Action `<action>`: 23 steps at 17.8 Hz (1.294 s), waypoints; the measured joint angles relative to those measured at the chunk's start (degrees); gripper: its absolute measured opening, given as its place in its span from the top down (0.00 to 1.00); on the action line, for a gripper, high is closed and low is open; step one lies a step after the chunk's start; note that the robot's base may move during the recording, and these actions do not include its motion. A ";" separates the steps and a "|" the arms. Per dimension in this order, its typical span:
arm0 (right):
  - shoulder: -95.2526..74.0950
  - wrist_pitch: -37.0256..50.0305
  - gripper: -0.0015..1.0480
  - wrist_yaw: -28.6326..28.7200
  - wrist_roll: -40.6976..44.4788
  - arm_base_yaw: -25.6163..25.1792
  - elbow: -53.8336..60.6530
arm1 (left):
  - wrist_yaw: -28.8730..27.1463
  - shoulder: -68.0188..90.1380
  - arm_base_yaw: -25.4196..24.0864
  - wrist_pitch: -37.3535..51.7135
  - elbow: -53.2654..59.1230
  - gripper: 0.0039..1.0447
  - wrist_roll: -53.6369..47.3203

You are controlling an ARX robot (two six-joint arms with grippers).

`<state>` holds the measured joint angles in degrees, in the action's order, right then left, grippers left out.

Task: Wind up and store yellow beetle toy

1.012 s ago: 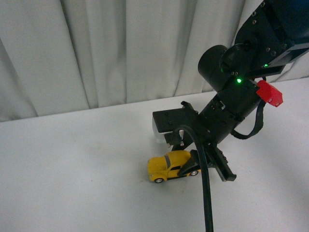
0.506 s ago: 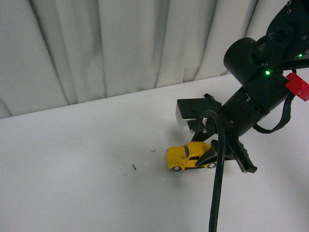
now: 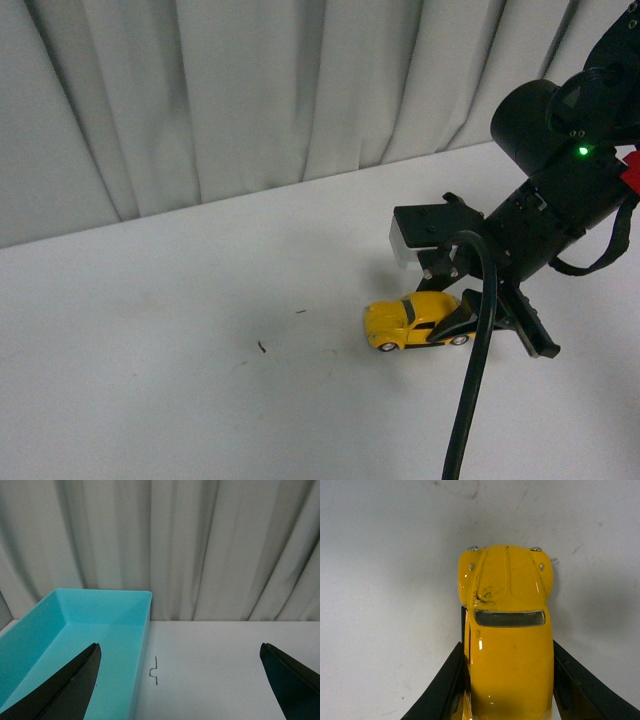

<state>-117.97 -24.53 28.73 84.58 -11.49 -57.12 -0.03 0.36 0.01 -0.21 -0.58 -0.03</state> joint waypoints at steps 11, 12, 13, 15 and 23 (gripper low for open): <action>2.08 -3.41 0.60 -1.51 3.52 -5.11 2.21 | 0.00 0.00 0.00 0.02 0.00 0.06 0.00; 2.27 -4.13 0.60 -2.16 3.93 -5.49 2.23 | 0.00 0.00 0.00 0.00 0.00 0.06 0.00; 2.34 -4.92 0.60 -2.58 4.83 -5.81 2.12 | 0.00 0.00 0.00 0.00 0.00 0.06 0.00; 2.34 -6.40 0.60 -3.43 7.26 -6.19 1.33 | -0.02 0.00 0.00 0.00 0.00 0.06 0.00; 1.42 -7.82 0.06 -7.30 14.56 -6.60 1.22 | 0.00 0.00 0.00 0.00 0.00 0.06 0.00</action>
<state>-116.55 -32.36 21.43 99.13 -18.09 -55.90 -0.03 0.36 0.01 -0.21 -0.58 -0.03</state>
